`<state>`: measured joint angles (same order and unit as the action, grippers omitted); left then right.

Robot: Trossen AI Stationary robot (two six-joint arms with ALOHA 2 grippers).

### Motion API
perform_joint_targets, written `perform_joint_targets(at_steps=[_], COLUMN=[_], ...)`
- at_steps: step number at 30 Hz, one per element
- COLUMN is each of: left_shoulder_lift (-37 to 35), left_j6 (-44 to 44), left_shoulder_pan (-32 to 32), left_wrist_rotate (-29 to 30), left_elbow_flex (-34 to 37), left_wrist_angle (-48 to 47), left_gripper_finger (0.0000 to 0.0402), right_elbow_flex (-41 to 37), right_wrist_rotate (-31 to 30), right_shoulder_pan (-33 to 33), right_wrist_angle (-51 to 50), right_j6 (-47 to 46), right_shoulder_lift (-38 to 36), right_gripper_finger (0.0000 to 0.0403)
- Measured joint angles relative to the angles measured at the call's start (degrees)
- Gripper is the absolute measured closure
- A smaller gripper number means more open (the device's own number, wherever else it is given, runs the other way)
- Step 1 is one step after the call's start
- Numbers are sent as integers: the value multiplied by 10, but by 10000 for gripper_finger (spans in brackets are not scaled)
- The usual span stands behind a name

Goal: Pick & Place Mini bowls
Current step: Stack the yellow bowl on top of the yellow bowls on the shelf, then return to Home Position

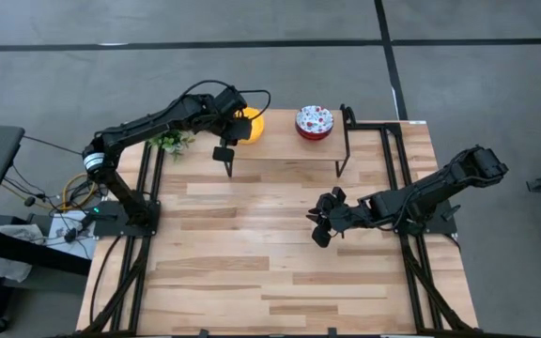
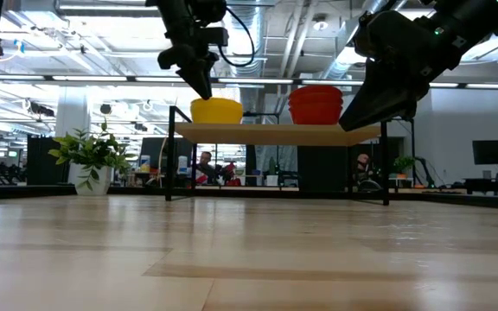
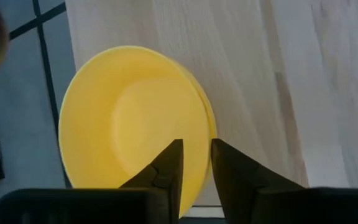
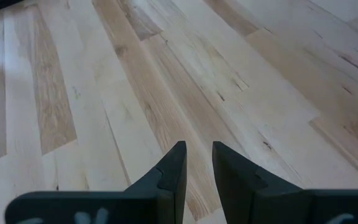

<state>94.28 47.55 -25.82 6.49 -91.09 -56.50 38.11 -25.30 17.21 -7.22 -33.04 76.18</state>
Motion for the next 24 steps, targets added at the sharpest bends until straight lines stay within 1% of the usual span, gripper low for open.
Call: perform_joint_targets(at_steps=[5,16,19,24], left_shoulder_lift=[0,-33,-49,-88], left_j6=[0,-5,-38,-144], left_shoulder_pan=[0,0,0,0], left_wrist_rotate=[24,23,20,6], left_elbow_flex=[0,0,0,0], left_wrist_angle=[0,4,11,24], left_gripper_finger=[308,305,305,305], right_elbow_flex=[0,0,0,0], right_wrist_rotate=[0,0,0,0], right_shoulder_pan=[0,0,0,0], right_wrist_angle=[0,0,0,0], right_j6=[0,0,0,0], right_shoulder_lift=[0,0,0,0], right_gripper_finger=[336,336,336,336])
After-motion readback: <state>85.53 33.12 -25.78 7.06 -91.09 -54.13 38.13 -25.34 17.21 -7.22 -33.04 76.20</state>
